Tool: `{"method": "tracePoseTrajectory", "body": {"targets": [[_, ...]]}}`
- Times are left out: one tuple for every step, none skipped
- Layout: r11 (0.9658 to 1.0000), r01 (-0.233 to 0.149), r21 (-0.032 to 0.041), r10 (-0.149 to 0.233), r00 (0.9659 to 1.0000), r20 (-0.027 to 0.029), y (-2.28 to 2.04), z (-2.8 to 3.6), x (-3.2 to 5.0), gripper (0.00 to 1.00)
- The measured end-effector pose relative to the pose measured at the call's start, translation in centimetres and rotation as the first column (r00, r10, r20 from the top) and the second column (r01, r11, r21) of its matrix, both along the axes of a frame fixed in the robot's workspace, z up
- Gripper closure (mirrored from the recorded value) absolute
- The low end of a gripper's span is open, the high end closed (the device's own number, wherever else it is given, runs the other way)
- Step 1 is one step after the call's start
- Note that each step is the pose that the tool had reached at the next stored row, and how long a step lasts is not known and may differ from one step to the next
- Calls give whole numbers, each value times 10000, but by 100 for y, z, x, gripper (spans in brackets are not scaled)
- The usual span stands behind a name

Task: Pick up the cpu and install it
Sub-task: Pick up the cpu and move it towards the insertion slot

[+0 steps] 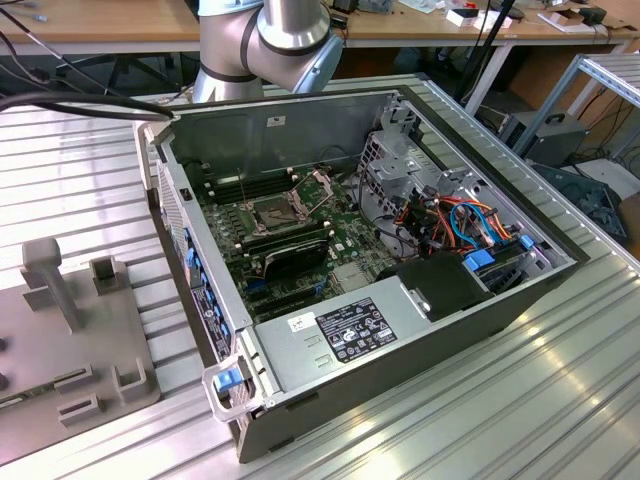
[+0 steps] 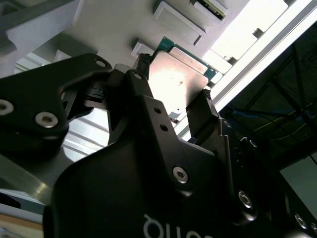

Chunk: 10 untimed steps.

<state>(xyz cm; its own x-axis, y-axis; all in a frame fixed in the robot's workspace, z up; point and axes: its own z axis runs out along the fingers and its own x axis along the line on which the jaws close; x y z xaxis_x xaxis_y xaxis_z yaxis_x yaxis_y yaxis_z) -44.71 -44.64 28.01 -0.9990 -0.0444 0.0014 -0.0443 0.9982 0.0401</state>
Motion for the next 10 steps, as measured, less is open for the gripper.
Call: {"method": "tracePoseTrajectory", "body": {"targets": [[10000, 0, 0, 0, 10000, -1, 0, 3, 0, 45], [10000, 0, -1, 0, 10000, -1, 0, 7, 0, 45], [10000, 0, -1, 0, 10000, -1, 0, 7, 0, 45], [10000, 0, 0, 0, 10000, -1, 0, 7, 0, 45], [10000, 0, 0, 0, 10000, -1, 0, 7, 0, 45], [10000, 1, -1, -1, 10000, -1, 0, 8, 0, 45], [10000, 0, -1, 0, 10000, -1, 0, 9, 0, 45], [10000, 0, -2, 0, 10000, -2, 0, 14, 0, 45], [10000, 0, -2, 0, 10000, -3, 0, 18, 0, 45], [10000, 0, -1, 0, 10000, -2, 0, 22, 0, 45]]}}
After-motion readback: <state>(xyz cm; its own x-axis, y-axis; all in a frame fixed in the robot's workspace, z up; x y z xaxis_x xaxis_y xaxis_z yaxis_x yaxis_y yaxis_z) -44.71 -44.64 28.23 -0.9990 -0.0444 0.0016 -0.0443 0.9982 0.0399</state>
